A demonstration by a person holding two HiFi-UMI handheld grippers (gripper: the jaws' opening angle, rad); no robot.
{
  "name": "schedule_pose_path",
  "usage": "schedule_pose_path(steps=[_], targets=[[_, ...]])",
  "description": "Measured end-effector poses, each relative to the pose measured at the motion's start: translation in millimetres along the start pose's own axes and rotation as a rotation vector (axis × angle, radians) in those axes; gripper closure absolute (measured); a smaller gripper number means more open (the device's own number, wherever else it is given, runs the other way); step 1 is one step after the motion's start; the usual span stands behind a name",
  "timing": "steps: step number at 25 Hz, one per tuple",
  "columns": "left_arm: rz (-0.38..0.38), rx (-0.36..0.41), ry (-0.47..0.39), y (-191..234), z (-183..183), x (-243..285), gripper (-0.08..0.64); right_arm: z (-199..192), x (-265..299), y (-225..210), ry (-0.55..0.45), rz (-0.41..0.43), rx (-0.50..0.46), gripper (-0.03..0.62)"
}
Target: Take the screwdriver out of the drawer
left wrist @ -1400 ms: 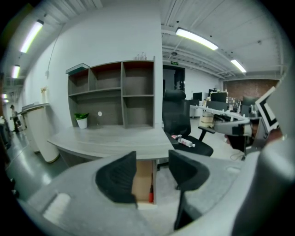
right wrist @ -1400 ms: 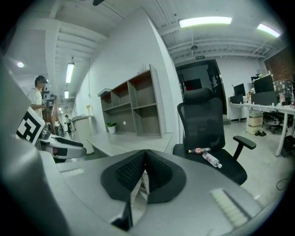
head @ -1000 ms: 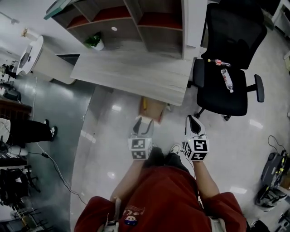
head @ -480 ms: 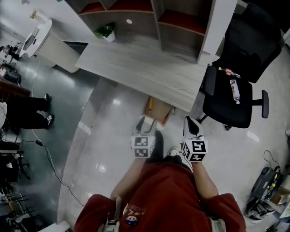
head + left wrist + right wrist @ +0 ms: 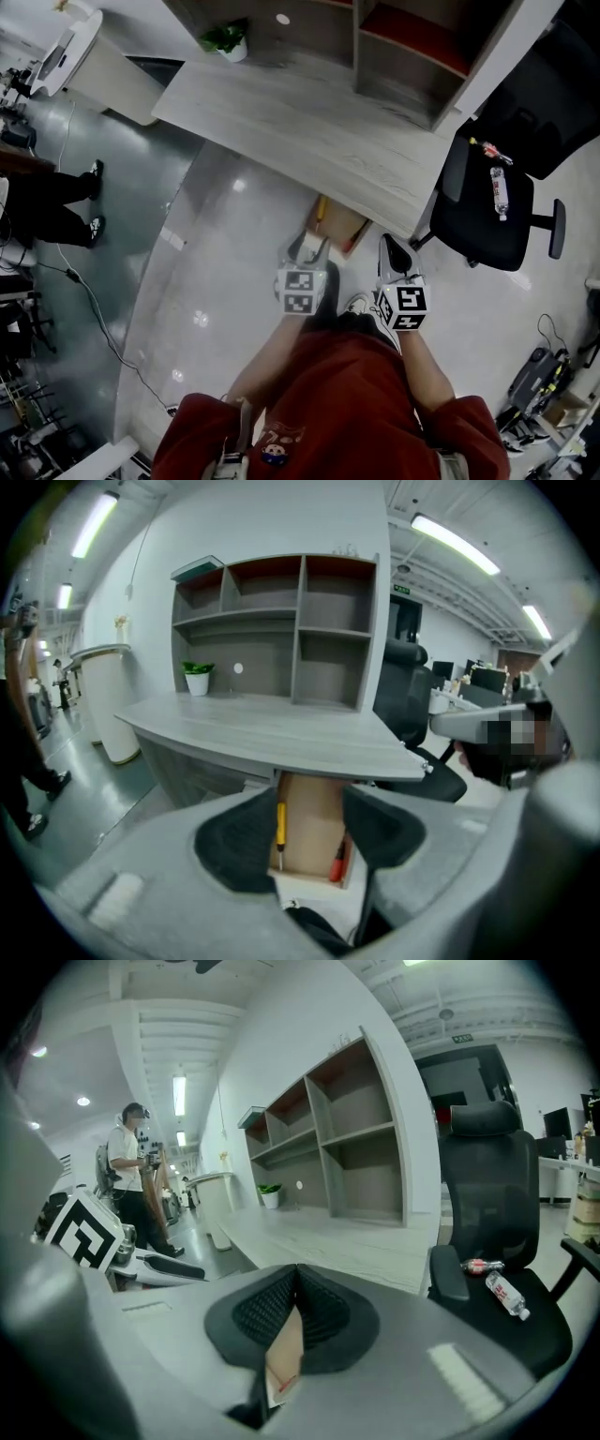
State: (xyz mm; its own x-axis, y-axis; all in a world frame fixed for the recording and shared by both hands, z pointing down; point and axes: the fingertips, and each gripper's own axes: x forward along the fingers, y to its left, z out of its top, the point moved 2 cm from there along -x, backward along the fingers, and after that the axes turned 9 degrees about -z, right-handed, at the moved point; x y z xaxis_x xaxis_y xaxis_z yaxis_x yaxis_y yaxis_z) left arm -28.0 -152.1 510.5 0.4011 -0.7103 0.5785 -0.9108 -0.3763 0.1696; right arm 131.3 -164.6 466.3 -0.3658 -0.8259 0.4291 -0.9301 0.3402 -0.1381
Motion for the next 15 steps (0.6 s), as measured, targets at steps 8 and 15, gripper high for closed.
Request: schedule_pose_path(steps=[8,15], targets=[[-0.053,-0.046,0.088,38.8,-30.2,52.1,0.344,-12.7,48.6,19.6,0.074,0.012,-0.028,0.592],[-0.083,-0.083,0.164,66.2,-62.2,96.4,0.344,-35.0,84.4,37.7,0.138,0.041,-0.052,0.592]])
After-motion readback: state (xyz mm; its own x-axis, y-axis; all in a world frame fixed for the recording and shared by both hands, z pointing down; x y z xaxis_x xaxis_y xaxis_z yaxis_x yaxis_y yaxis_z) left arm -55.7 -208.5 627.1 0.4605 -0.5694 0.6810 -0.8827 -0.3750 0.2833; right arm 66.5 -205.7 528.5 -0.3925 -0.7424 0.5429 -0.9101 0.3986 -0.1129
